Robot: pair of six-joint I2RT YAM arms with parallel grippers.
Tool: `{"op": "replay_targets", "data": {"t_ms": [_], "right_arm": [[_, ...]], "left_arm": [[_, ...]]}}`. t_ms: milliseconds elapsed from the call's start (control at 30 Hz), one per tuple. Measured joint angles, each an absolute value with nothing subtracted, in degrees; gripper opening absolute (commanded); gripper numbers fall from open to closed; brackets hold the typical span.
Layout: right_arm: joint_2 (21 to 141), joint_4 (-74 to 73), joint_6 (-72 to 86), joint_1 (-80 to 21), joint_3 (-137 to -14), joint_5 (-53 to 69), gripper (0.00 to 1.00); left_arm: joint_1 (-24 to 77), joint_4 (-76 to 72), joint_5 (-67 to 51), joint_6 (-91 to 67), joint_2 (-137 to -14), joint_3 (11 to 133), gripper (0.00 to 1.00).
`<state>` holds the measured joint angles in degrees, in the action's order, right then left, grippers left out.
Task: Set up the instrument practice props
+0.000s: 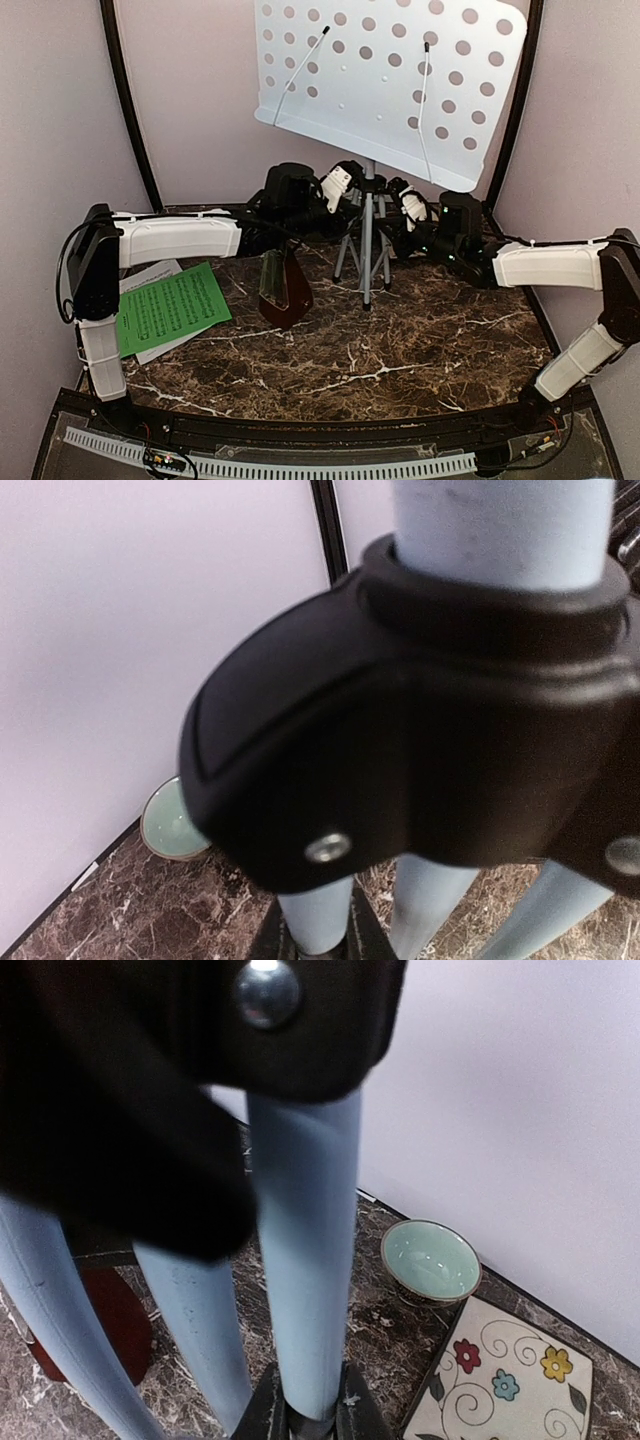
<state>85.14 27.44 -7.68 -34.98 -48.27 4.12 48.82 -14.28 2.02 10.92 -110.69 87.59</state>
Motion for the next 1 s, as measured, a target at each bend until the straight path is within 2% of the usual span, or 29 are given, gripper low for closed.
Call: {"op": "replay_targets", "data": {"t_ms": [367,1000], "right_arm": [[85.2,22.3,-6.4,-34.7,-50.6,6.4,0.00],[91.2,30.8,-15.0,-33.0,-52.6,8.1,0.00]], "left_arm": [[47.8,-6.0,-0.2,10.8,-110.7,91.4,0.00],[47.2,-15.3,6.2,18.7,-109.4,85.9,0.00]]}}
